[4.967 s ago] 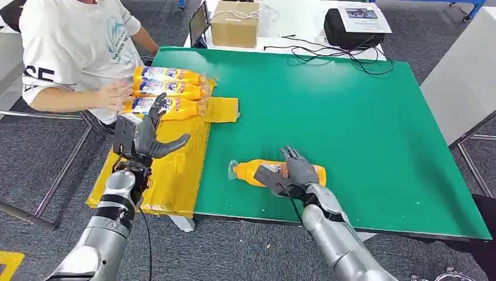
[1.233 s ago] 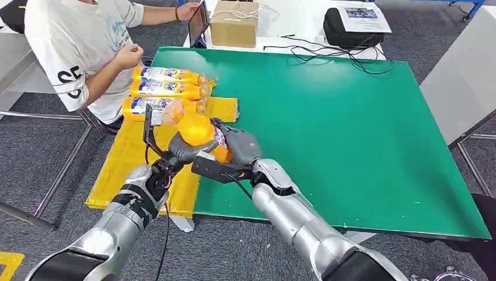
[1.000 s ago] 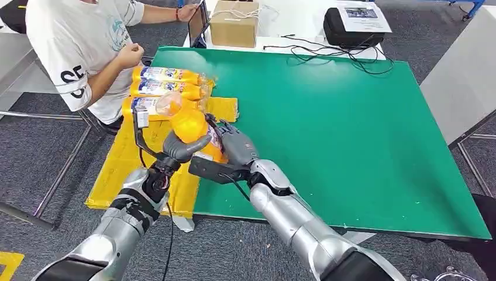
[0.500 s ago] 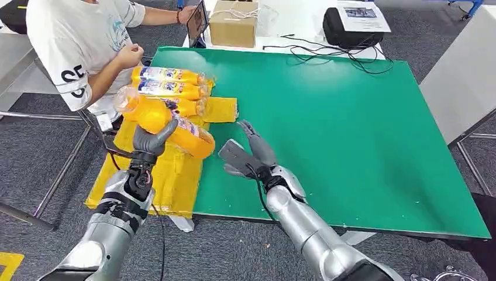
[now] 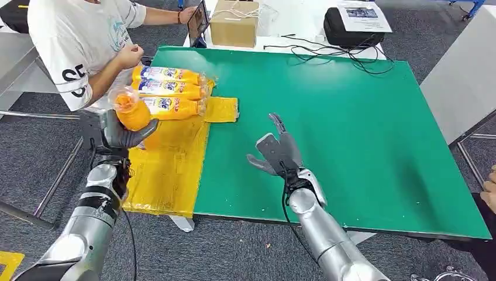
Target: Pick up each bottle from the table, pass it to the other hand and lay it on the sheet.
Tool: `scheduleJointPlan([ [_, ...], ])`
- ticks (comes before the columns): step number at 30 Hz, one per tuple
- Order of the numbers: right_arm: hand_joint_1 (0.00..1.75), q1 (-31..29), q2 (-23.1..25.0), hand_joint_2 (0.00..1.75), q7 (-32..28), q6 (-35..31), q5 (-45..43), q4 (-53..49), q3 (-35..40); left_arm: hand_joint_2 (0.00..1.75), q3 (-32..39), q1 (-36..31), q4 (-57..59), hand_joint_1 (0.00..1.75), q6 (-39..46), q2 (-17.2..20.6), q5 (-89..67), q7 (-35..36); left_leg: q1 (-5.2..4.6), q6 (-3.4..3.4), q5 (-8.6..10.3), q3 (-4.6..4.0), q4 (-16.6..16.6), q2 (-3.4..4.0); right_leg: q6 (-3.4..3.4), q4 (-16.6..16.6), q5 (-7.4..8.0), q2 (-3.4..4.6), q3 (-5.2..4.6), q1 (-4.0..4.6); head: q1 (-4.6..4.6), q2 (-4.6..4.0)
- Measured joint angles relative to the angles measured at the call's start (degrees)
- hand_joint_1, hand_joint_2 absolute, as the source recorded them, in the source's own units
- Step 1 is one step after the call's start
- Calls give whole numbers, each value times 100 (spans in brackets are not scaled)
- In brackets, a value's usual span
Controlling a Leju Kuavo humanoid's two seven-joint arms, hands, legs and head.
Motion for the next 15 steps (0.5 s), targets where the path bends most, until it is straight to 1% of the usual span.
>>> scheduleJointPlan([
  [2, 0, 96, -42, 175, -15, 55, 2, -171, -77, 175, -123, -32, 22, 175, 437, 95, -965, 22, 0, 0, 0, 0, 0, -1, 0, 0, 0, 0, 0, 0, -2, 0],
  [3, 0, 122, -57, 175, -15, 61, 2, -230, -103, 175, -166, -48, 46, 175, 509, 142, -1128, 37, 0, 0, 0, 0, 0, -1, 0, 0, 0, 0, 0, 0, -2, 0],
  [10, 0, 205, -125, 175, -17, 103, 2, -455, -204, 175, -306, -101, 160, 175, 647, 267, -1439, 81, 0, 0, 0, -1, -1, 0, 0, 1, 0, 0, -1, 0, -2, 0],
  [12, 0, 219, -136, 175, -17, 136, 2, -486, -206, 175, -412, -119, 206, 175, 857, 313, -1980, 138, 0, 0, 0, -2, -1, 1, 0, 1, 0, 0, -1, 0, 0, 0],
  [15, 0, 219, -162, 175, -26, 262, 5, -527, -206, 175, -714, -155, 395, 175, 1145, 474, -3249, 155, 0, 0, 0, -2, 0, -2, 0, 0, 0, -1, 0, 0, 0, 0],
])
